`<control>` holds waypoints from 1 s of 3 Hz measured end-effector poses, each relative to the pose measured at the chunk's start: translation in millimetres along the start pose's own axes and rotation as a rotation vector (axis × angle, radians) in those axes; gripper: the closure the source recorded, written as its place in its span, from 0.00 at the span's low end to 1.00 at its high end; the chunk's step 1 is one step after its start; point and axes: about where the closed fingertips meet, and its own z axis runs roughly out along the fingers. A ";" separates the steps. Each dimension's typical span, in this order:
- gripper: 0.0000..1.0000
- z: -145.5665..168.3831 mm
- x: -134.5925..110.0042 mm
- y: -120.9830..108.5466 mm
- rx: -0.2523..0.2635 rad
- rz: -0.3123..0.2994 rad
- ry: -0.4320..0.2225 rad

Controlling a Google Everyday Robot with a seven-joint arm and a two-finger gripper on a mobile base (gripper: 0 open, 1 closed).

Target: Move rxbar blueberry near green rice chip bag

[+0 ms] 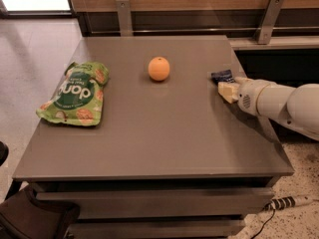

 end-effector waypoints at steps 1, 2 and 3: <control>1.00 0.0 -0.1 0.1 0.000 0.000 0.000; 1.00 0.0 -0.1 0.1 0.000 0.000 0.000; 1.00 0.0 -0.2 0.1 0.000 0.000 0.000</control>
Offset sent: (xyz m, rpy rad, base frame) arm -0.0318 -0.0094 0.1220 -0.1914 -0.1411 -0.0287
